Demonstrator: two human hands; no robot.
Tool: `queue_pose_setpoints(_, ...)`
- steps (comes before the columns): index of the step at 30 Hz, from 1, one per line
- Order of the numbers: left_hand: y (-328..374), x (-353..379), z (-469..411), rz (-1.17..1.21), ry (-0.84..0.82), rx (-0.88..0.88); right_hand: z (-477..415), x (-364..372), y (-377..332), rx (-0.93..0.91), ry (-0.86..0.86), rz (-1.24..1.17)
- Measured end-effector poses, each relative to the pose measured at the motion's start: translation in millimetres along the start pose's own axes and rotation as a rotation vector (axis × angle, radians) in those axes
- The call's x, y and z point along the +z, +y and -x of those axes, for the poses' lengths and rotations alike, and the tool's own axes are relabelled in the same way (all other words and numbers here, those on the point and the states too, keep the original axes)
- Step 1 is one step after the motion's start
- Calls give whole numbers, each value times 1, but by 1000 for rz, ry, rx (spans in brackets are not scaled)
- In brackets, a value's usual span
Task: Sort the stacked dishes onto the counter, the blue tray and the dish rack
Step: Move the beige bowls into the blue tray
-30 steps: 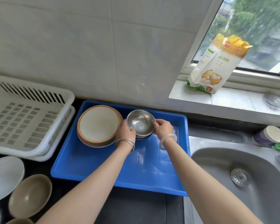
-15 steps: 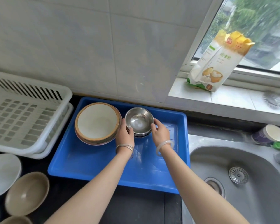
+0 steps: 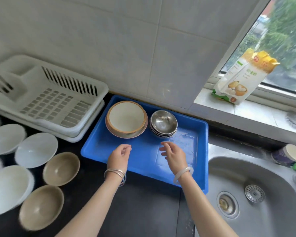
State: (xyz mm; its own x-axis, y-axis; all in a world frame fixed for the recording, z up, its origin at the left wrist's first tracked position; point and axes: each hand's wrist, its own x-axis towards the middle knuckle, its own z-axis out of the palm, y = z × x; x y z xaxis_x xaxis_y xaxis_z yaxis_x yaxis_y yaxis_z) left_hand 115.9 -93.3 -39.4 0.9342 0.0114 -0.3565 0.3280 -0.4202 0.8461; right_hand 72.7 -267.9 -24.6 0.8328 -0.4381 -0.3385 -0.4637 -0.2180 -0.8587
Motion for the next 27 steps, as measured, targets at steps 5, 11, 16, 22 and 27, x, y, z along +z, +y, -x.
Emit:
queue_pose_setpoints(5, -49, -67, 40, 59, 169, -106, 48, 67, 0, -20, -210, 35)
queue_pose_setpoints(11, -100, -128, 74, 104, 486, -196, 71, 160, 3, 19, -479, 233)
queue_pose_setpoints(16, -139, -156, 92, 55, 761, -256, 61, 224, -13, 142, -551, 296)
queue_pose_setpoints(22, -164, -167, 93, 252, 770, -361, 55, 253, -36, 207, -520, 279)
queue_pose_setpoints(27, -168, -173, 92, 559, 668, -487, 56, 247, -33, 291, -483, 145)
